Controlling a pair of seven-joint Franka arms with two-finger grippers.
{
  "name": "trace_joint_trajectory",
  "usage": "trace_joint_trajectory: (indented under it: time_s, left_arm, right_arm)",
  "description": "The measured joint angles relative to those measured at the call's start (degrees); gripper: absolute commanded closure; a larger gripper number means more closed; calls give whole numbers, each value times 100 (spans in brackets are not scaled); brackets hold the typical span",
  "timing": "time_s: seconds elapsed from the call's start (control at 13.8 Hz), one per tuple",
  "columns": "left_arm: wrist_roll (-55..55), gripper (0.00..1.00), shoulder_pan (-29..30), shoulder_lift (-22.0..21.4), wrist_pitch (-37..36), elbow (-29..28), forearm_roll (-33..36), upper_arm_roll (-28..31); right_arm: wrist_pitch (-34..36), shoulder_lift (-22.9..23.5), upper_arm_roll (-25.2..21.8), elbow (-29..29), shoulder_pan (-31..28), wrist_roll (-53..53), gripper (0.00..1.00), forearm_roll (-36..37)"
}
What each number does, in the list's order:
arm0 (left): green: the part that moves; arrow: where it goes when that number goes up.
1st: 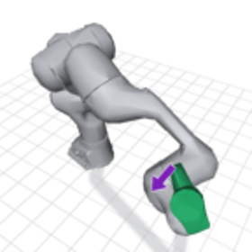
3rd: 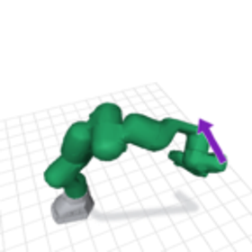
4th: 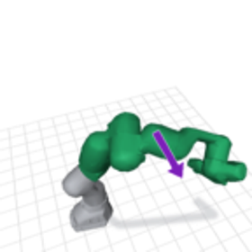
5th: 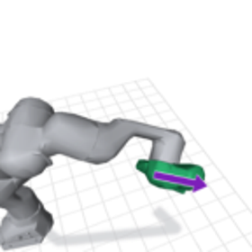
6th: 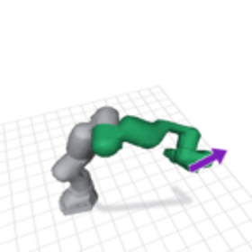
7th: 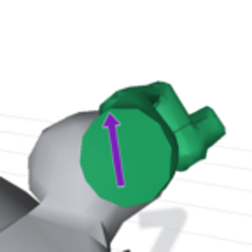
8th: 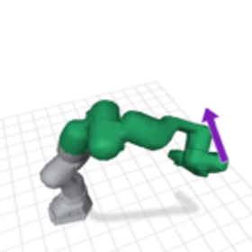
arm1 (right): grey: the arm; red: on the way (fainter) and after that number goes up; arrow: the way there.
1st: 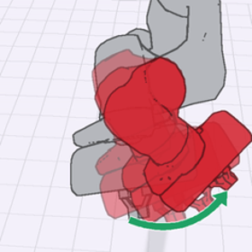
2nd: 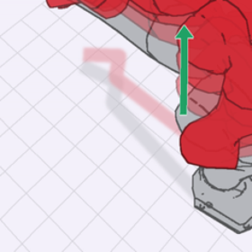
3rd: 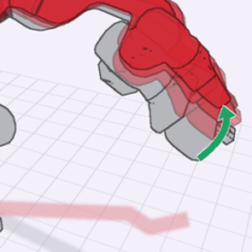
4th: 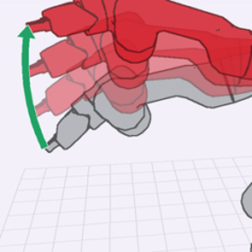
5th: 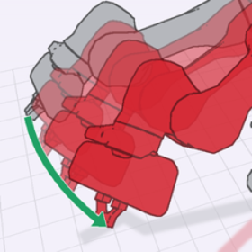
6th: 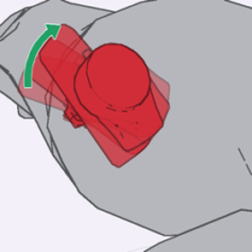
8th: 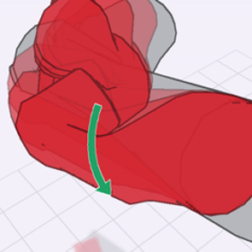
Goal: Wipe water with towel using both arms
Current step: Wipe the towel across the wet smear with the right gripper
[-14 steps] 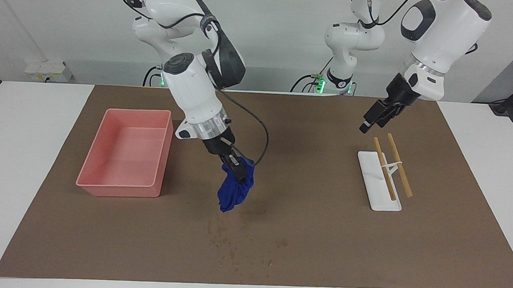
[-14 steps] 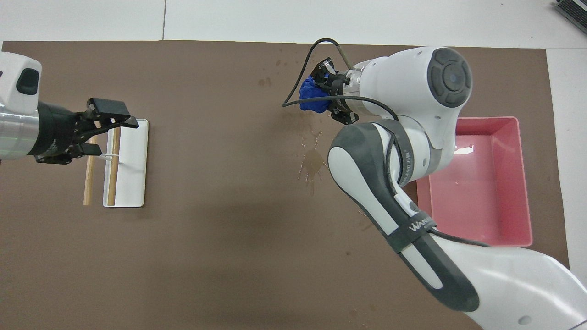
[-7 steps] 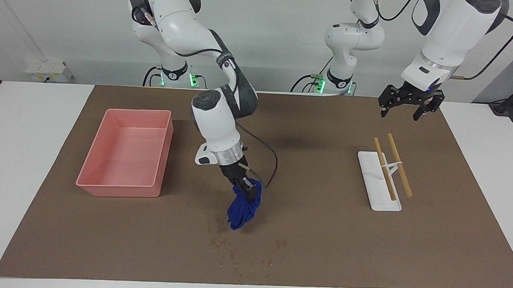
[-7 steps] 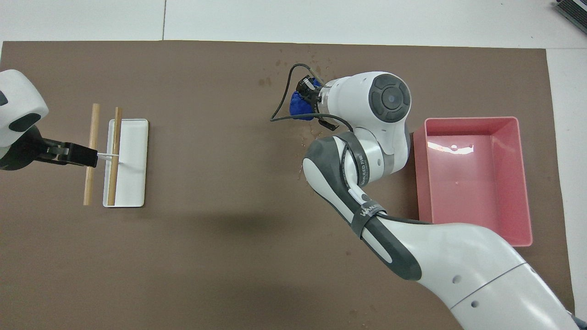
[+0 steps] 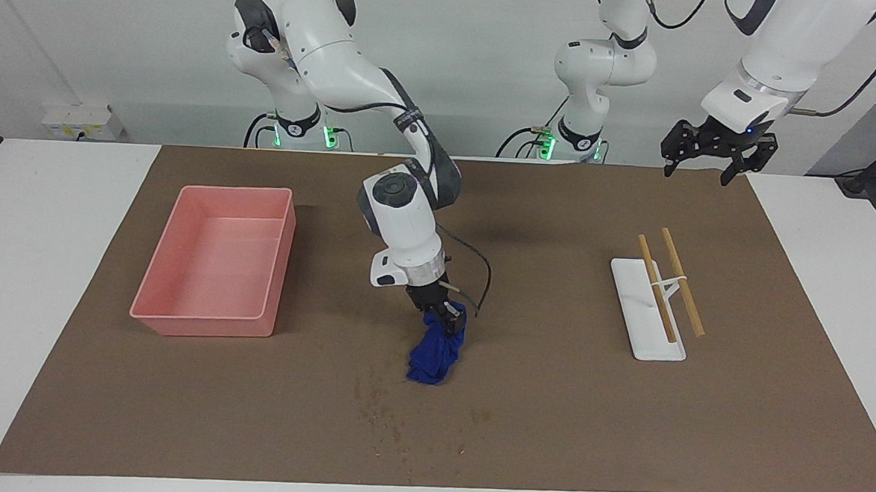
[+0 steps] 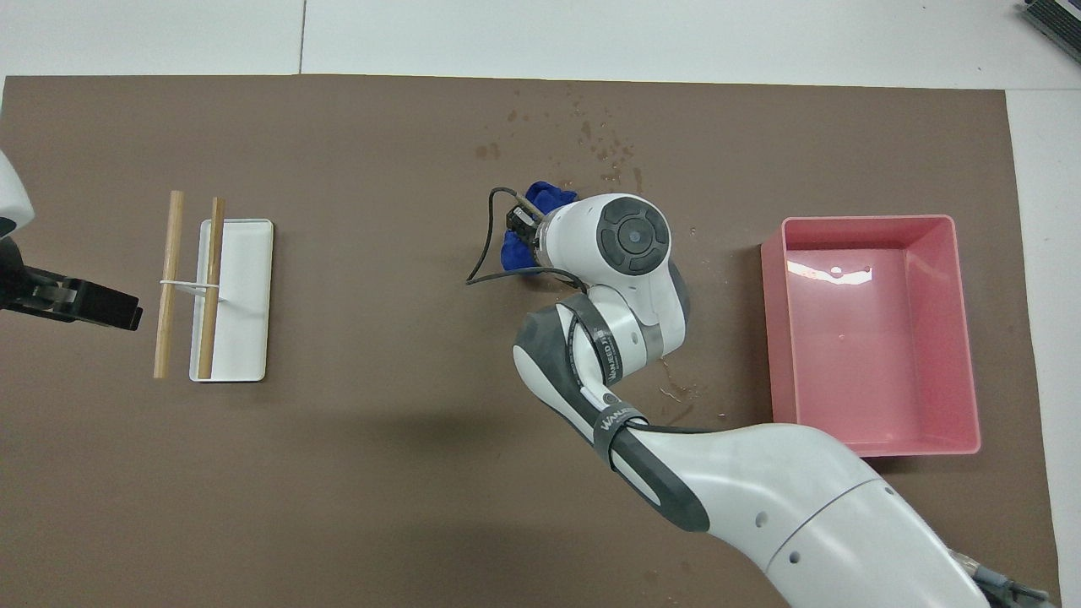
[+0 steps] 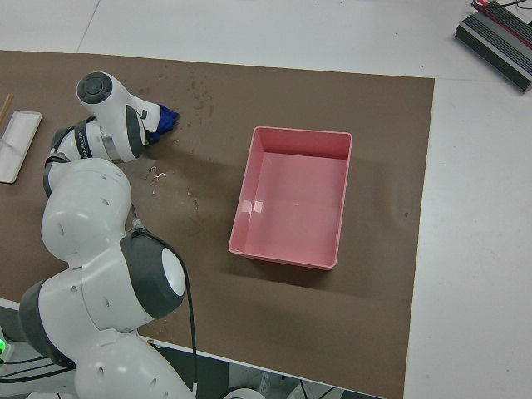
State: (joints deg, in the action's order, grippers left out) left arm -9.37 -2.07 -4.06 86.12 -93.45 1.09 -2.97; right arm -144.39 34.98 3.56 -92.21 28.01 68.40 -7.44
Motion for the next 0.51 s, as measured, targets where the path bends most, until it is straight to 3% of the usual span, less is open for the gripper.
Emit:
trace_joint_trajectory:
  time_s: [0.51]
  left_arm:
    - [122, 0, 4, 4, 11, 0, -89, -7]
  right_arm:
    - [573, -683, -19, -928, 120, 123, 100, 632]
